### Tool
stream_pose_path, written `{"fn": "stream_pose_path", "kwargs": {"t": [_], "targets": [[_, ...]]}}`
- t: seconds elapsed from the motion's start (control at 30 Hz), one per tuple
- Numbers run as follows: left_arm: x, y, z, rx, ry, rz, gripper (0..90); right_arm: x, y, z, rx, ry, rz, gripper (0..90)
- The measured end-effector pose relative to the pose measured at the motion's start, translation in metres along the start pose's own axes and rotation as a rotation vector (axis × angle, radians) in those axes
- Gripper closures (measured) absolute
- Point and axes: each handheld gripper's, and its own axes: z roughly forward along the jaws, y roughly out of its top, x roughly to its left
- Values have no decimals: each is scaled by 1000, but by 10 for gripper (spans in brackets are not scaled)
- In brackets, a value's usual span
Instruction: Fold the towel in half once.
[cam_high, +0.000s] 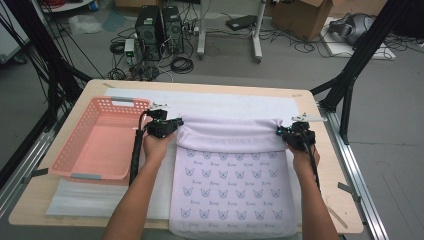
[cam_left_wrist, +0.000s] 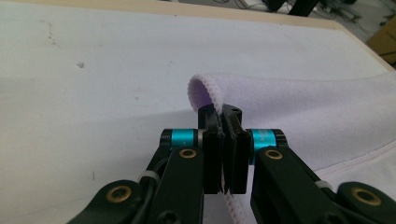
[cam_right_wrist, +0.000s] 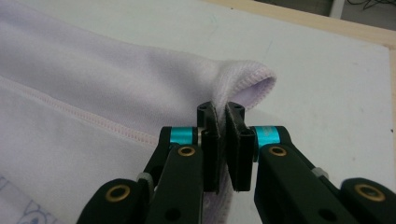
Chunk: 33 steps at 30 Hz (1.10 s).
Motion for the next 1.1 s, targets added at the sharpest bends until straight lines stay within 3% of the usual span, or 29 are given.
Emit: {"fn": "stream_pose_path", "kwargs": {"t": [0.23,0.27,0.3,0.33,0.4,0.53,0.67,0.83,0.97,1.03,1.1], "targets": [[8,-6,6,15,-14,2,843,-1,9,14,18,-9,-9,843],[7,-6,5,18,-14,8,752,-1,7,16,31,-12,2,809],[6,-6,5,20,-27,8,647,-1,6,18,40,-16,17,726],[5,-6,3,24,-40,11,596,-2,5,18,35,-28,36,611],[2,-6,0,21,-58,33,544,-5,4,15,25,-5,85,582],[1,-9,-5,30,-87,42,514,-4,6,7,20,22,74,575],[-2,-19,-8,58,-83,71,526,-4,5,5,56,71,59,592],[-3,-27,-6,131,-78,100,548,1,2,11,124,71,36,632],[-9,-30,-2,165,-68,135,633,0,-3,18,194,27,38,653],[-13,-32,0,179,-60,155,719,-1,-5,20,216,25,57,709],[-15,-33,0,187,-59,168,806,-1,-7,21,234,30,44,778]]}}
